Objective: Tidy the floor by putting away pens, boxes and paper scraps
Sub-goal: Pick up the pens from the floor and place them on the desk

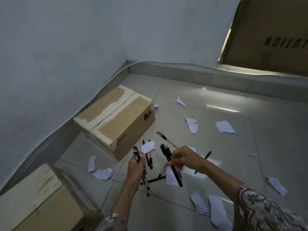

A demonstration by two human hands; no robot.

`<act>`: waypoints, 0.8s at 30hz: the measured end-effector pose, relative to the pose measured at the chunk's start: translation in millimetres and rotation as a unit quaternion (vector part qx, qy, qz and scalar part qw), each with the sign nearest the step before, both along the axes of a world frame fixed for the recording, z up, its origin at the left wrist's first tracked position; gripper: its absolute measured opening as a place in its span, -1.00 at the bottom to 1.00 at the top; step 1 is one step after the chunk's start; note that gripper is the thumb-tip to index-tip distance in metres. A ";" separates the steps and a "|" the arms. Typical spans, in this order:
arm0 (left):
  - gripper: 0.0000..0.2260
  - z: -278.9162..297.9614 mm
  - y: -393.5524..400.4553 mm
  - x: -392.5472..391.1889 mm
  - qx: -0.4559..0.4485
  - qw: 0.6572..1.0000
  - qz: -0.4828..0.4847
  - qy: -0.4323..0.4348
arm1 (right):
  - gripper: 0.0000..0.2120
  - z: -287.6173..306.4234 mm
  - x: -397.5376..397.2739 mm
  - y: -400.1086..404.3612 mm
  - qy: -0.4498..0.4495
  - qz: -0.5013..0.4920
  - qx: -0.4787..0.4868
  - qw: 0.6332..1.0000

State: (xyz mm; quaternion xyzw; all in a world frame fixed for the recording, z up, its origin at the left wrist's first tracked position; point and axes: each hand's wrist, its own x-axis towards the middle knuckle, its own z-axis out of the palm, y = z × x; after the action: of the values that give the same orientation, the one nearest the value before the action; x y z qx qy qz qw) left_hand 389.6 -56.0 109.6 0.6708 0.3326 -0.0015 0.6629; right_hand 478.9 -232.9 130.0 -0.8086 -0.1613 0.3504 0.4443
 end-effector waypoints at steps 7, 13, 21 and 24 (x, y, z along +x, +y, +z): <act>-0.72 174.4 -52.6 13.5 0.019 0.997 -0.064 0.024 | -0.83 148.9 -14.6 -56.0 -0.050 0.025 -0.086 0.995; -0.76 330.9 -100.6 33.0 -0.003 0.989 -0.147 0.024 | -0.83 297.5 -15.5 -99.4 -0.075 -0.010 -0.080 0.994; -0.79 526.3 -177.1 56.6 0.033 0.967 -0.249 -0.027 | -0.81 496.0 -18.6 -178.3 -0.104 -0.108 -0.009 0.989; -0.78 577.6 -208.2 66.2 0.033 0.956 -0.286 -0.047 | -0.85 546.2 -20.9 -210.9 -0.120 -0.159 0.015 0.980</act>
State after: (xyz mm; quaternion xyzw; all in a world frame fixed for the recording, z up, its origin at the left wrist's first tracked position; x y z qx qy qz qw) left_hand 455.9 -264.3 687.2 0.7587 0.0951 -0.1486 0.6271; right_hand 458.0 -443.8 676.2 -0.8534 -0.0884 0.1735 0.4836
